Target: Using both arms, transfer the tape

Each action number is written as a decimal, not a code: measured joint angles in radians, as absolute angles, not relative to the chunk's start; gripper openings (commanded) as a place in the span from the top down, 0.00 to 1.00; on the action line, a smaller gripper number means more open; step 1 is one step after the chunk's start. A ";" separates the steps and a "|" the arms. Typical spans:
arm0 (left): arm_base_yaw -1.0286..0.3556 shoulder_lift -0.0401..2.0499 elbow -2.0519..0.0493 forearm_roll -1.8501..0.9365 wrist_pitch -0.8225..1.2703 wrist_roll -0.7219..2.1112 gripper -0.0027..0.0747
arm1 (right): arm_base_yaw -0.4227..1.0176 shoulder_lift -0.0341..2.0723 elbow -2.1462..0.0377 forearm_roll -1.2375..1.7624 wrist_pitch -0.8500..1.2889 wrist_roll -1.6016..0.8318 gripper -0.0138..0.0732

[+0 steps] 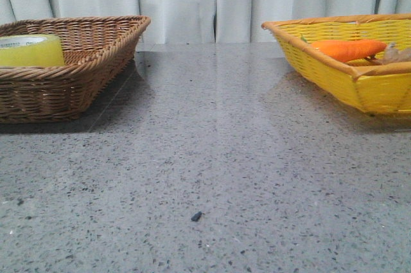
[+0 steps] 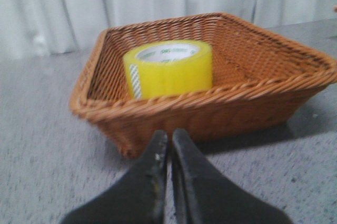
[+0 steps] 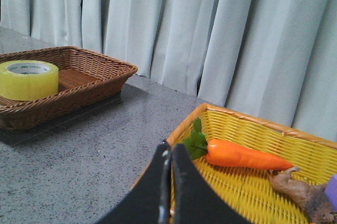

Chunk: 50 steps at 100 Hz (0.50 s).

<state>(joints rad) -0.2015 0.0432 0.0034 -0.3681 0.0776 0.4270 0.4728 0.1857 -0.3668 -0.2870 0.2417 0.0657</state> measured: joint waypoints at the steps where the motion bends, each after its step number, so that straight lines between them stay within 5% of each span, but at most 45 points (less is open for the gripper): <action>1: -0.201 0.040 0.003 -0.358 0.081 0.422 0.99 | 0.473 0.186 -0.367 -0.287 0.242 0.066 0.92; 50: -0.075 -0.006 0.003 -0.215 0.333 0.136 0.99 | 0.473 0.186 -0.367 -0.287 0.239 0.066 0.92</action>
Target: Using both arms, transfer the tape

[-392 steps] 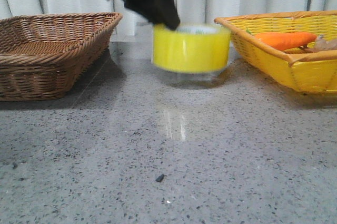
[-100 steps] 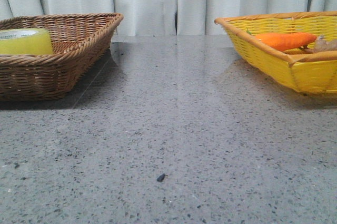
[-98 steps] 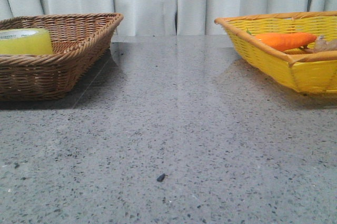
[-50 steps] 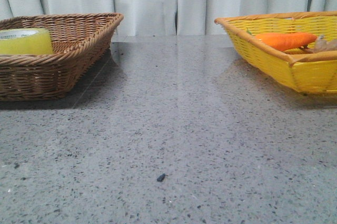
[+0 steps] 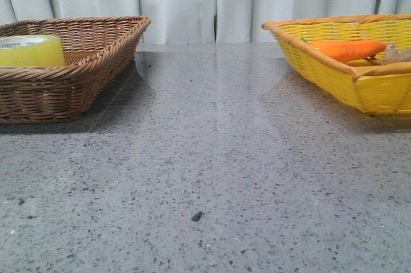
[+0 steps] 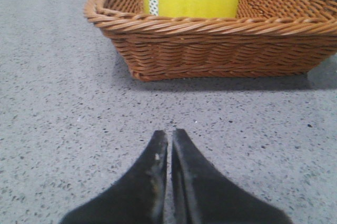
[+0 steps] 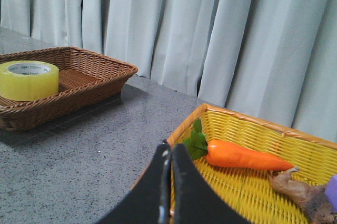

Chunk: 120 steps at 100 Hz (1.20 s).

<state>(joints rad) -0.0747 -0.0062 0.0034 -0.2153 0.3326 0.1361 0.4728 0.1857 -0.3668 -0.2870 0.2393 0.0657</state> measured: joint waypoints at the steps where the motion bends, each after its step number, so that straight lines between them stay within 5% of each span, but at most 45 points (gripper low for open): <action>1: -0.073 -0.006 0.003 -0.215 0.333 0.134 0.99 | 0.473 0.186 -0.367 -0.287 0.239 0.066 0.92; 77: -0.063 -0.006 0.003 -0.213 0.333 0.131 0.99 | 0.466 0.164 -0.319 -0.287 0.233 0.066 0.92; 120: -0.063 -0.006 0.003 -0.213 0.333 0.131 0.99 | 0.246 0.002 0.009 -0.205 0.222 0.066 0.92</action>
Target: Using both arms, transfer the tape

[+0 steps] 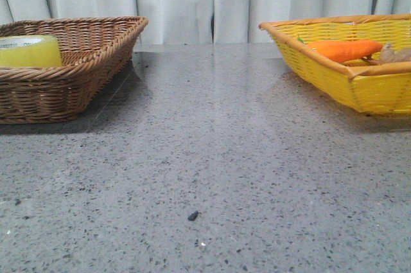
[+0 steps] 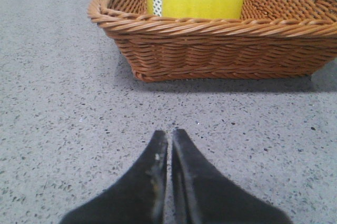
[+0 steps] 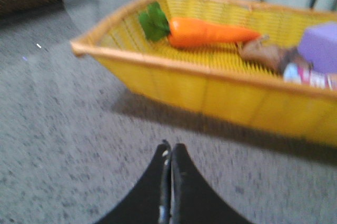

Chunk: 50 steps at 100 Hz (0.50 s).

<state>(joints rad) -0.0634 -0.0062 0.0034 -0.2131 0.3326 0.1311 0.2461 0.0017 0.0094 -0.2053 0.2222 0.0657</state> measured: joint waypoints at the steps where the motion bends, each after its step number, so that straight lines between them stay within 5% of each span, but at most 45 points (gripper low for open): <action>1: -0.063 -0.006 0.003 -0.213 0.333 0.131 0.99 | 0.242 0.000 0.012 -0.198 0.224 0.066 0.92; 50: -0.063 -0.006 0.003 -0.213 0.333 0.131 0.99 | 0.145 -0.011 0.009 -0.127 0.333 0.066 0.92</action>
